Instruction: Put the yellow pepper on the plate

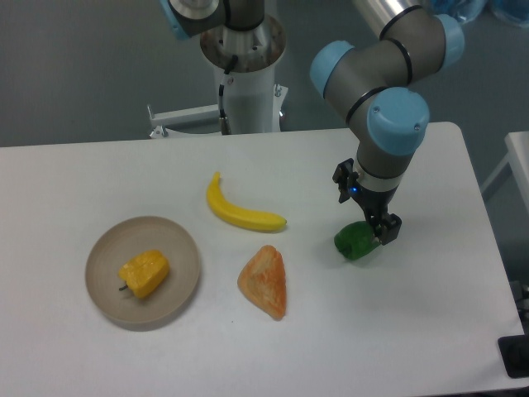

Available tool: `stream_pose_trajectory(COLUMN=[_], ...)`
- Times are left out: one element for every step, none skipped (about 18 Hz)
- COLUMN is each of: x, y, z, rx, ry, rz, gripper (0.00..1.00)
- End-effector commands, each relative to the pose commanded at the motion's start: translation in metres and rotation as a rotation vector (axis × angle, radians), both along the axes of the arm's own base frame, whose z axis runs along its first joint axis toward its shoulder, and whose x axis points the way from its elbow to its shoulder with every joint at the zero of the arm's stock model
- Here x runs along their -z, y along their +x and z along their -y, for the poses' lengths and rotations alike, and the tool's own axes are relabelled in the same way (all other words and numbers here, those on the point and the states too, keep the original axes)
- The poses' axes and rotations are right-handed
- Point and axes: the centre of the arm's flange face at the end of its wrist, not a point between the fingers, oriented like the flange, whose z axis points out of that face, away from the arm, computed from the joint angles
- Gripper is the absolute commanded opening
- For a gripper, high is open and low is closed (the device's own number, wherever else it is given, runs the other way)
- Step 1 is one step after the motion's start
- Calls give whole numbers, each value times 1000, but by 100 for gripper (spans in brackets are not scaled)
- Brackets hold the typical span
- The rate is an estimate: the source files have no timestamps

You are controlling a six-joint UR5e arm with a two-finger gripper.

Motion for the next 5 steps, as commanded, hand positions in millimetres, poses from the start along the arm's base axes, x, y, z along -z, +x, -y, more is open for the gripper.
stream_pose_trajectory(x=[0,0,-1,-1,0], y=[0,0,0,0,0], z=[0,0,-1,-1,-1], rx=[0,0,0,0,0], ry=[0,2,4,5,5], rz=[0,2,2,3,3], gripper=[100,100,100,100,100])
